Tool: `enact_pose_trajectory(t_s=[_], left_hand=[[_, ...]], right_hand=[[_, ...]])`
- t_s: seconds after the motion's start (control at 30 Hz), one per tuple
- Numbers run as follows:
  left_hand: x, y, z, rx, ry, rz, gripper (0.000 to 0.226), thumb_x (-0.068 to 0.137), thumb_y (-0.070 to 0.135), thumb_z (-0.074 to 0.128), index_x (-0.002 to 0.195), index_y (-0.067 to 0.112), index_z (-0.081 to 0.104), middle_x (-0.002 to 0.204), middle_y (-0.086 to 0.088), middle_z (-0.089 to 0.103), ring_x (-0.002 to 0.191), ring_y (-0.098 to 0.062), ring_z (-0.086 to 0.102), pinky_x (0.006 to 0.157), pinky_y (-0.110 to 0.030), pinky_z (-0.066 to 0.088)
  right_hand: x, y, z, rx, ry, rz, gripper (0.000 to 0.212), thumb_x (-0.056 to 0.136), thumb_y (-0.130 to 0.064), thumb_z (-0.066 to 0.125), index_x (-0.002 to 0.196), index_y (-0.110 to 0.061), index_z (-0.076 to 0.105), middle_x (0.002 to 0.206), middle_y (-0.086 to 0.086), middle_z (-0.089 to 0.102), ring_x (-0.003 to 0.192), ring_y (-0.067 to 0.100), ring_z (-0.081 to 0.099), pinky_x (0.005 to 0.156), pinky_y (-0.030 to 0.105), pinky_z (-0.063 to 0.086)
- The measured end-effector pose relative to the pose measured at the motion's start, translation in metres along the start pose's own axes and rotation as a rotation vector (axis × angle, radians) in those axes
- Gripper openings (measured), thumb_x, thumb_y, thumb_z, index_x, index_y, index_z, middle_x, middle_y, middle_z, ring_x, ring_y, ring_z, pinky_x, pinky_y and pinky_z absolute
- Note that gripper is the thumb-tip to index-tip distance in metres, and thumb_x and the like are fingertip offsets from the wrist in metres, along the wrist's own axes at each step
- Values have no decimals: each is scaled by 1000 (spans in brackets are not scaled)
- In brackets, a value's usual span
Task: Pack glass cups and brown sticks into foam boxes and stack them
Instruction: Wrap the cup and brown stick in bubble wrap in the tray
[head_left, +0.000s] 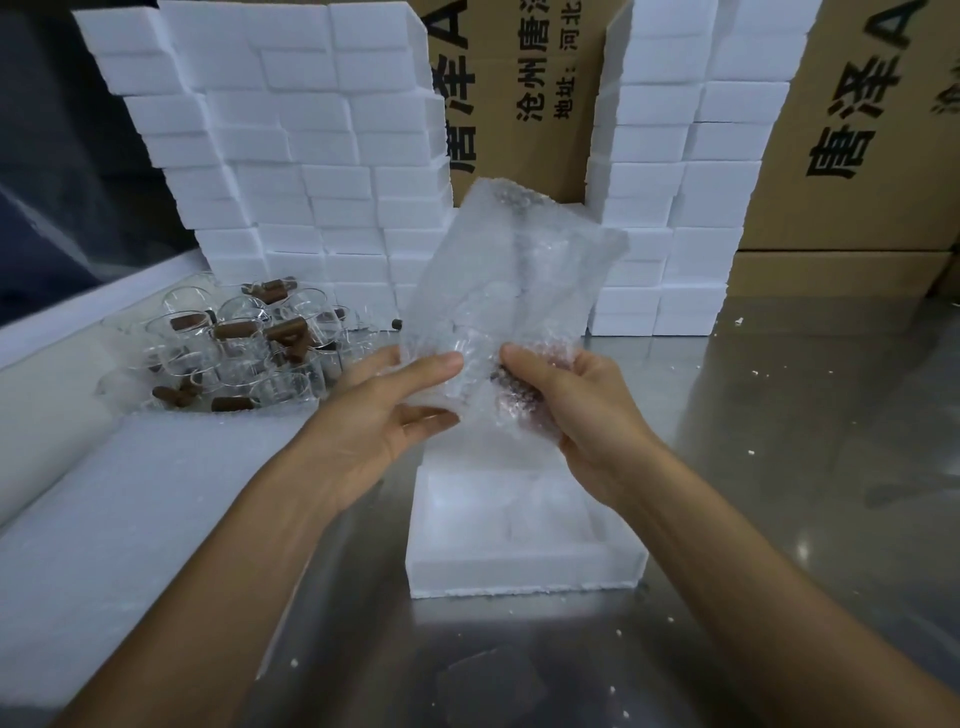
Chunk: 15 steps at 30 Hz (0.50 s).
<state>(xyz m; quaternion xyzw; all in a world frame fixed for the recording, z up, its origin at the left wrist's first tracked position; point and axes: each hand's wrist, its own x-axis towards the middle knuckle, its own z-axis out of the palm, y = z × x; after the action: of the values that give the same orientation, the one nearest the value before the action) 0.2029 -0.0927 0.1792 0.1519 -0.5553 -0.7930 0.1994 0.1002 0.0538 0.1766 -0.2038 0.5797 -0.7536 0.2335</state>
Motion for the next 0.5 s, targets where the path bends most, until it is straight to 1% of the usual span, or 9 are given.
enact_pose_trajectory(t_s=[0.03,0.07,0.1,0.13,0.17,0.23,0.3,0.4,0.5], left_hand=[[1,-1,-1,23,-16,0,67,54,19,94,117,14,71,117,-8,72,107,-29,69,81,-39,60],[1,-2,-1,46,-24,5,53,53,22,93,104,18,77,112,-4,74,104,-25,71,76,-36,61],[0,-2,-1,60,-20,6,45,53,28,90,96,20,80,108,-2,75,100,-21,72,73,-35,61],[-1,-3,-1,73,-9,18,47,54,33,87,98,19,79,107,-2,76,99,-20,72,73,-35,61],[-1,-4,0,85,6,29,55,54,36,86,105,18,75,108,-2,75,100,-20,72,73,-36,61],[-3,-4,2,91,20,41,70,57,41,85,119,14,67,112,-4,74,103,-23,71,78,-40,61],[-3,-2,3,76,22,24,73,62,45,82,125,13,64,116,-7,72,107,-27,70,85,-45,59],[-2,-1,6,10,52,-24,57,83,44,68,129,11,62,123,-11,69,111,-31,67,97,-48,52],[2,-2,4,27,209,2,38,97,36,58,125,11,65,118,-11,71,106,-30,69,96,-48,52]], right_hand=[[1,1,0,-17,6,-22,16,91,-16,71,102,-5,73,97,10,77,86,23,74,72,33,61],[1,1,0,-31,8,-40,15,91,-15,72,101,-5,73,97,12,77,87,24,74,73,33,61],[2,2,1,-39,4,-54,15,91,-15,72,101,-4,72,96,13,77,85,24,74,70,32,61],[1,3,2,-42,-2,-62,17,90,-13,72,102,-2,72,96,14,77,84,23,74,69,31,61],[1,4,3,-42,-9,-67,18,90,-13,72,103,0,72,96,14,77,84,24,74,69,31,61],[1,7,4,-45,-14,-76,19,90,-12,72,103,1,71,96,15,77,87,28,75,73,36,63],[2,9,4,-59,-12,-91,17,90,-13,73,100,0,72,94,15,77,89,30,74,78,41,62],[3,12,3,-103,-32,-106,10,88,-16,75,90,-7,74,85,9,77,77,22,74,72,35,62],[3,16,3,-157,-66,-99,11,88,-19,76,86,-9,76,80,7,76,72,17,72,66,31,61]])
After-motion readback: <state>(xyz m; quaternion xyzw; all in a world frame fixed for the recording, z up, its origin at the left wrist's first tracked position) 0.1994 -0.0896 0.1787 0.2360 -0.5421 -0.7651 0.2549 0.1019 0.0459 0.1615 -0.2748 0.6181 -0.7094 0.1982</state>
